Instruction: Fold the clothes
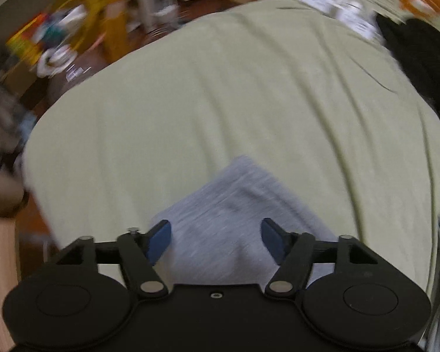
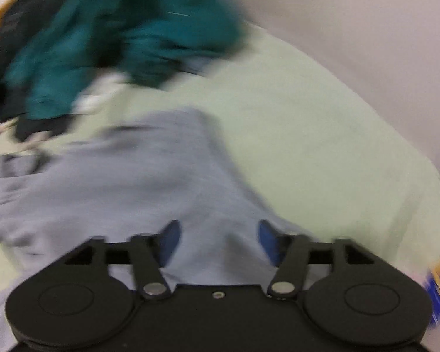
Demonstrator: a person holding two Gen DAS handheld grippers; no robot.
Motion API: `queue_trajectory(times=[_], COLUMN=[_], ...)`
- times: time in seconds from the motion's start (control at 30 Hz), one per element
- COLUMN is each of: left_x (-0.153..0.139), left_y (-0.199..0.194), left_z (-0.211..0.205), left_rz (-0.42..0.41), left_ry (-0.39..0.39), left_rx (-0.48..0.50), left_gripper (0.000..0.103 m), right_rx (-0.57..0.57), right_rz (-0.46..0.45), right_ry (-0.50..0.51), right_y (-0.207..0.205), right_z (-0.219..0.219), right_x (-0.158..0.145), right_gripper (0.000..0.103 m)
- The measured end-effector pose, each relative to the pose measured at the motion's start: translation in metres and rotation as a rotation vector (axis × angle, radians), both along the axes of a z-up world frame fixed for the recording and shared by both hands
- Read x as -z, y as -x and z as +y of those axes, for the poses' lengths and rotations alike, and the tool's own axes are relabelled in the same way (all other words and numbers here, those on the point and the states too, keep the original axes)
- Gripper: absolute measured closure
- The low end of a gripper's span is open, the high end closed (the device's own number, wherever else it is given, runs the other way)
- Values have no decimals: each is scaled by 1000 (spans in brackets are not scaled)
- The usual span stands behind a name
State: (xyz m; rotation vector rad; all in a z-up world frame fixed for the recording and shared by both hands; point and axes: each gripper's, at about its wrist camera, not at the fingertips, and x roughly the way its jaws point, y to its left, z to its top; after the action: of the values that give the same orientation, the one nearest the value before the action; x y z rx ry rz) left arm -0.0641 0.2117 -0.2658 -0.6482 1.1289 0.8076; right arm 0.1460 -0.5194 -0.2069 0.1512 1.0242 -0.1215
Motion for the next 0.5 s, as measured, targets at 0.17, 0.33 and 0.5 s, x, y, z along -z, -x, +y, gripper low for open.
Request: queue_trajectory(times=[0.17,0.33,0.5], left_x=[14,5,-4], left_y=[-43,-84,-121], left_z=[-1,-4,-11], left_rz=[-40,-110,-176], left_ry=[50,85,136], left_rx=[137,275,485], left_gripper=[30,24,21], right_rx=[-340,-682,-856], right_rz=[-33,-87,-117], right_ry=[1,95,193], right_y=[-44,-70,-94], right_z=[129,267,368], right_x=[-18,-21,-2], right_gripper=[19,3,3])
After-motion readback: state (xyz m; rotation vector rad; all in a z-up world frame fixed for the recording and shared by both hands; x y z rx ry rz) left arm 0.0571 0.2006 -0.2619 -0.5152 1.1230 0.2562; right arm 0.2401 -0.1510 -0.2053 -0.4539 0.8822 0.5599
